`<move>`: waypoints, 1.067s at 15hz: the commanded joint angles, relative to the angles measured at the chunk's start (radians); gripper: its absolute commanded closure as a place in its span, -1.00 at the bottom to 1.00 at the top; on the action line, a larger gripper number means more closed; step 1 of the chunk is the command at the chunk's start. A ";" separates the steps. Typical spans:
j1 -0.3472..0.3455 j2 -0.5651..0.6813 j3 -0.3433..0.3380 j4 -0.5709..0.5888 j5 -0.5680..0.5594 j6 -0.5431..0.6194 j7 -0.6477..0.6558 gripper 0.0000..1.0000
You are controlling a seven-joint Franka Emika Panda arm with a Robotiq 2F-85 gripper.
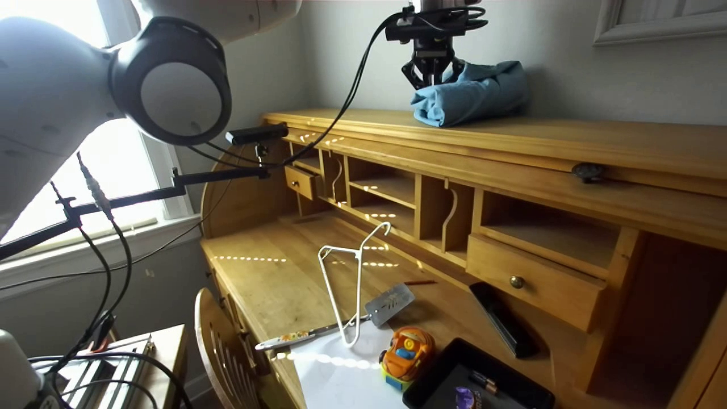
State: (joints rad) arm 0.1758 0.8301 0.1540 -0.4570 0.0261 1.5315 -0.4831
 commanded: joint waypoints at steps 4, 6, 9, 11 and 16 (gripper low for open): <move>0.028 -0.054 -0.035 0.006 -0.044 -0.027 -0.029 -0.22; 0.041 -0.084 -0.049 0.004 -0.065 -0.014 -0.025 -0.51; 0.065 -0.129 -0.073 0.006 -0.104 0.001 -0.014 -0.95; 0.083 -0.151 -0.090 0.009 -0.133 0.017 -0.001 -1.00; 0.106 -0.222 -0.131 -0.027 -0.183 -0.114 0.087 -1.00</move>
State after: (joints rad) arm 0.2729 0.6611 0.0421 -0.4404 -0.1295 1.5062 -0.4469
